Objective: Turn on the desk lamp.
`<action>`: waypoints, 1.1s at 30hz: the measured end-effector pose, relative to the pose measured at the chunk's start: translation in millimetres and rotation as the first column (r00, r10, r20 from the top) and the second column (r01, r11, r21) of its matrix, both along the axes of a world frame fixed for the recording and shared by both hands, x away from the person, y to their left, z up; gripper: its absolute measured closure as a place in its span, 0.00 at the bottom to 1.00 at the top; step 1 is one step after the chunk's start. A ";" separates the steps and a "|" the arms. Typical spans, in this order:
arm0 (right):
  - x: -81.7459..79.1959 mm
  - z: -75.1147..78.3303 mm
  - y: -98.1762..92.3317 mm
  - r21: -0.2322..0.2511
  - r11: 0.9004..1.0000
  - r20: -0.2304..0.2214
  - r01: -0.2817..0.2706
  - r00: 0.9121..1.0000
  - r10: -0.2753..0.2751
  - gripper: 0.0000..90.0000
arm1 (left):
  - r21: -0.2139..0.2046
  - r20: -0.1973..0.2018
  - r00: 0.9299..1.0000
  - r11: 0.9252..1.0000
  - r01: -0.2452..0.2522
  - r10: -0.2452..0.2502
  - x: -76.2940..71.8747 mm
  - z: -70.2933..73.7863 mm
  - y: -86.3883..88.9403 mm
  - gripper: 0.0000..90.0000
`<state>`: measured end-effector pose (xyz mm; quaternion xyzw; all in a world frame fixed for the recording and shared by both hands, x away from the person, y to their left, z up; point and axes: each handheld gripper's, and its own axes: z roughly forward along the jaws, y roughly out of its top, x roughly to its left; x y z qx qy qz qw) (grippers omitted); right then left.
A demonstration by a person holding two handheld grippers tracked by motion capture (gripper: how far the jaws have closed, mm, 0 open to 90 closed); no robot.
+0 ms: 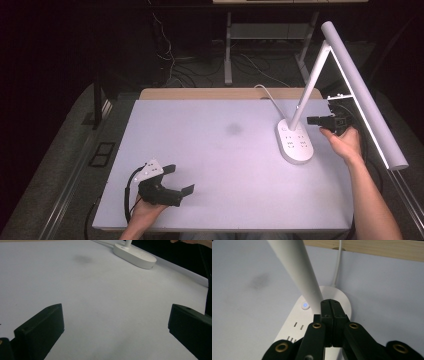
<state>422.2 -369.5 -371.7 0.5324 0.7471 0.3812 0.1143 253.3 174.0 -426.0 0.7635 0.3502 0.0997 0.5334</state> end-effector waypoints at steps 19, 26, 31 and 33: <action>-49.5 -7.1 2.8 0.056 0.996 -0.007 0.073 0.997 -0.073 0.44 | -0.016 0.001 1.000 1.000 0.015 -0.015 -1.3 0.7 -2.0 0.00; -68.8 -7.1 6.5 0.153 0.986 0.026 0.063 0.997 -0.068 0.09 | -0.014 0.002 1.000 1.000 0.014 -0.014 -0.8 0.8 -2.2 0.00; -80.4 -6.8 14.0 0.155 0.987 0.037 0.034 0.998 -0.041 0.00 | -0.016 0.003 1.000 1.000 0.011 -0.011 -1.2 1.0 -2.1 0.00; -87.1 -7.2 17.3 0.168 0.985 0.052 0.029 0.998 -0.038 0.00 | -0.015 0.004 1.000 1.000 0.010 -0.010 -1.2 1.1 -1.7 0.00</action>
